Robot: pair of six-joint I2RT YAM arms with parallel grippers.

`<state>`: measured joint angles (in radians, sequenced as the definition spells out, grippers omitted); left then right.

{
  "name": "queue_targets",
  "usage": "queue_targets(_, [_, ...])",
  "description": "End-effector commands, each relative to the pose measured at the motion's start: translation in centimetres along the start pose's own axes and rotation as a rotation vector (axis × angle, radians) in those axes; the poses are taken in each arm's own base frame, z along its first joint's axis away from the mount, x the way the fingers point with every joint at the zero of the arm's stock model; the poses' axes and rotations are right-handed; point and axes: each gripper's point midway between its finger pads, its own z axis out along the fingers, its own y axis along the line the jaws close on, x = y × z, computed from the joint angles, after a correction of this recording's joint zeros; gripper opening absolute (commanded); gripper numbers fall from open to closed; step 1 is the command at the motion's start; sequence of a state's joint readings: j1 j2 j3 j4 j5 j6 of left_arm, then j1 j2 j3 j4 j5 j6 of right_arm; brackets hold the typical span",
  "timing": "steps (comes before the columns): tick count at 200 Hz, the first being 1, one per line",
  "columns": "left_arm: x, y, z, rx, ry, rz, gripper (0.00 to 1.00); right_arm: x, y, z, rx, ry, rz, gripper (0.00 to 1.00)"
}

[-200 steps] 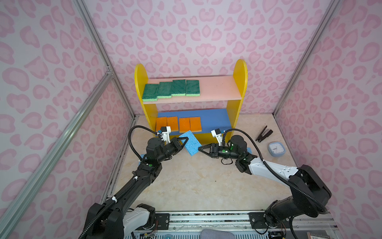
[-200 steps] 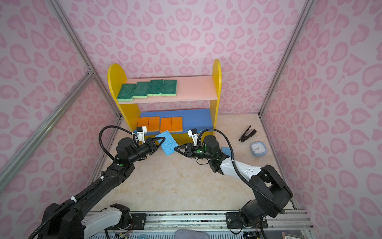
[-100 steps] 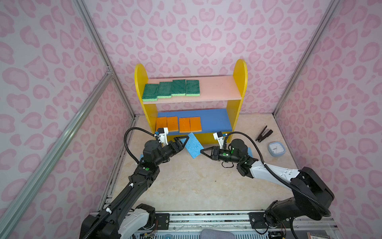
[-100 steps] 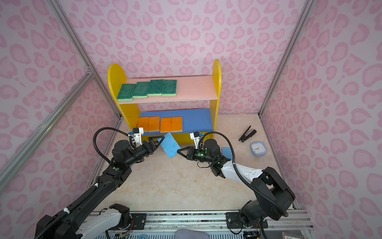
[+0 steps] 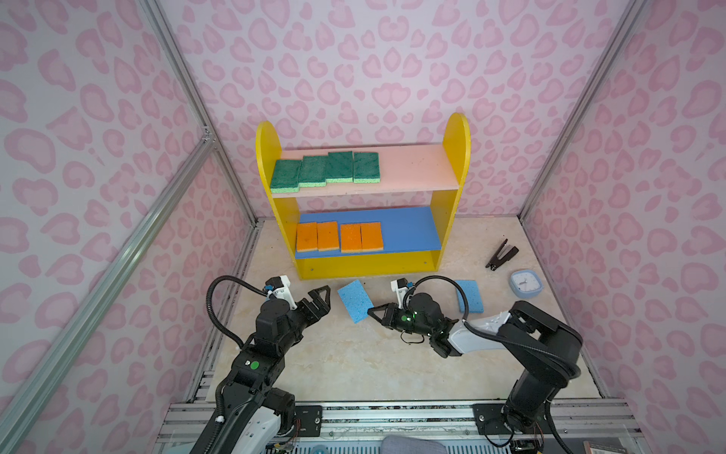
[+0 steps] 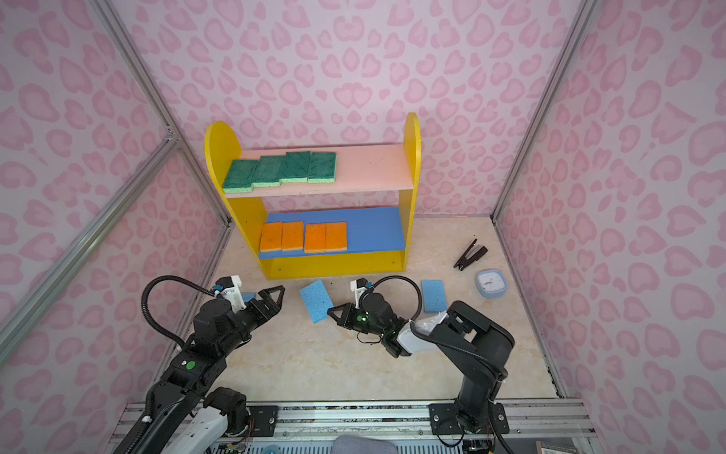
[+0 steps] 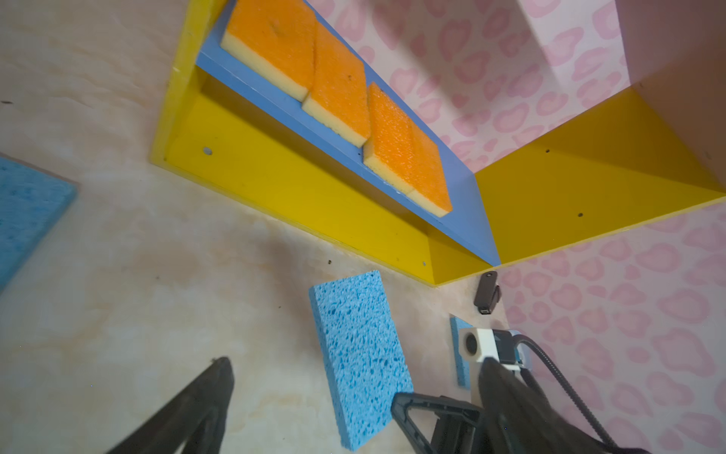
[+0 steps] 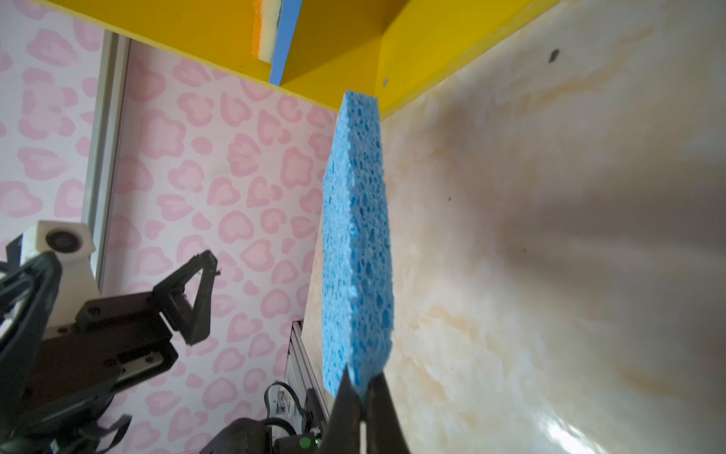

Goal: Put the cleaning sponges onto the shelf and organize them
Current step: 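Lower the blue sponge upright against the shelf base with the right gripper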

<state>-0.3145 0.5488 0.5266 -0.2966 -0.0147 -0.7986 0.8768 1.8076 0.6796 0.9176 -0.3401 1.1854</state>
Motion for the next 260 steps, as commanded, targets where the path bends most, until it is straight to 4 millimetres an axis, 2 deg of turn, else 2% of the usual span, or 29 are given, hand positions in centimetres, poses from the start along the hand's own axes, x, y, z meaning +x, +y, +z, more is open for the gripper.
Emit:
queue_targets(1, [0.0, 3.6, -1.3, -0.181, -0.017, 0.059, 0.98, -2.5, 1.7, 2.1, -0.09, -0.142, 0.067, 0.0])
queue_targets(42, [0.6, 5.3, -2.5, -0.277, 0.022, 0.089, 0.98, -3.7, 0.1, 6.7, -0.046, -0.256, 0.155, 0.0])
queue_targets(78, [0.2, 4.7, -3.5, -0.264, 0.015, 0.097, 0.98, -4.3, -1.2, 10.7, -0.047, -0.299, 0.247, 0.0])
queue_targets(91, [-0.2, 4.3, -3.9, -0.248, 0.003, 0.091, 0.98, -4.8, -0.8, 11.9, -0.057, -0.308, 0.266, 0.0])
queue_targets(93, [-0.3, 4.2, -4.0, -0.246, 0.001, 0.09, 0.98, -4.7, -1.5, 12.2, -0.044, -0.306, 0.268, 0.0])
queue_targets(98, [-0.4, 4.0, -4.2, -0.243, -0.002, 0.091, 0.98, -4.7, -1.8, 12.7, -0.04, -0.307, 0.271, 0.0])
queue_targets(142, [-1.0, 3.4, -5.1, -0.236, -0.006, 0.112, 0.98, -5.4, -1.7, 16.2, -0.033, -0.304, 0.279, 0.0])
queue_targets(167, [-1.0, 3.3, -5.2, -0.228, -0.005, 0.112, 0.98, -5.2, -3.1, 17.8, -0.005, -0.3, 0.307, 0.0])
queue_targets(171, [-1.0, 3.3, -5.2, -0.226, -0.004, 0.111, 0.98, -5.7, -2.3, 18.3, -0.022, -0.303, 0.306, 0.0])
queue_targets(260, [-0.6, 2.7, -5.0, -0.196, 0.022, 0.129, 0.97, -6.5, -2.9, 23.0, -0.002, -0.304, 0.32, 0.0])
